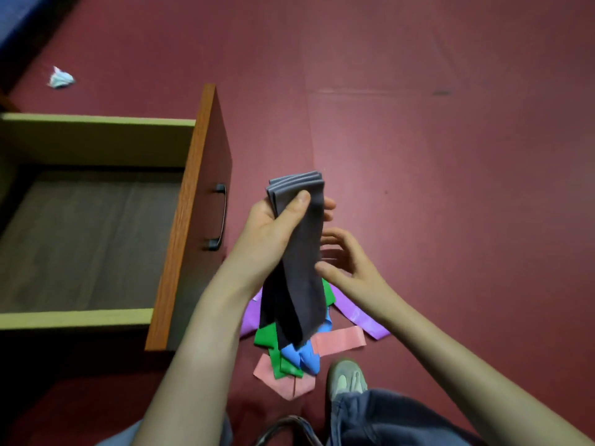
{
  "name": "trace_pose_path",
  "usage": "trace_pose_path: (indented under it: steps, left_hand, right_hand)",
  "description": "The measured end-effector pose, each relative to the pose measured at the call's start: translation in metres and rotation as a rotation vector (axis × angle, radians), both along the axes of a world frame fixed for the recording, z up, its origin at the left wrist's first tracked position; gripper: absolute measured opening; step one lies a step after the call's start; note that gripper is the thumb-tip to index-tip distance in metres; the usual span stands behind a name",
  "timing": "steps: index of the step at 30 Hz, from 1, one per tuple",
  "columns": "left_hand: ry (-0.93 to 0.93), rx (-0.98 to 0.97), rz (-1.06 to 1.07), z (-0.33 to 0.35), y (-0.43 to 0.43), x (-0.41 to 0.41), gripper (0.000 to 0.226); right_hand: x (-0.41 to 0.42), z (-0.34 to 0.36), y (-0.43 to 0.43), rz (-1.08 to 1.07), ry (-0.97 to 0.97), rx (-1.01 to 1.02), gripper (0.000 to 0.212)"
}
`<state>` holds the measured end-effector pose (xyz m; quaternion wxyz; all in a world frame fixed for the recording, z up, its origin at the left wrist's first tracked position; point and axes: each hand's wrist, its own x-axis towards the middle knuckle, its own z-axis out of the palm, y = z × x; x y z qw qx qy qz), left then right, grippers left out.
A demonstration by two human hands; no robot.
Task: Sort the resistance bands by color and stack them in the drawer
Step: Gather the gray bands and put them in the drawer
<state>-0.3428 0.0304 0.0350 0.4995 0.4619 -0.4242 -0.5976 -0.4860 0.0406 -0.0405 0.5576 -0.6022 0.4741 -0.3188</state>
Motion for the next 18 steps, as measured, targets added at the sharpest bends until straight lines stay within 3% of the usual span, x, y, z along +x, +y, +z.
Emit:
trace_pose_path:
  steps: [3,10,14,18]
  left_hand:
    - [0.012,-0.093,-0.054,0.023,-0.002,-0.003,0.03]
    - [0.019,-0.11,-0.119,0.038,-0.001,0.001,0.023]
    - [0.062,-0.141,-0.082,0.051,-0.001,0.004,0.027]
    - [0.042,-0.175,-0.02,0.059,0.001,0.007,0.031]
  right_hand:
    - [0.001,0.003,0.008,-0.133,-0.048,-0.055,0.031]
    - [0.018,0.014,0.01,-0.155,0.037,-0.123,0.047]
    - [0.03,0.018,0.004,-0.141,0.036,-0.023,0.07]
    - [0.042,0.014,0.011,-0.156,0.034,0.096,0.056]
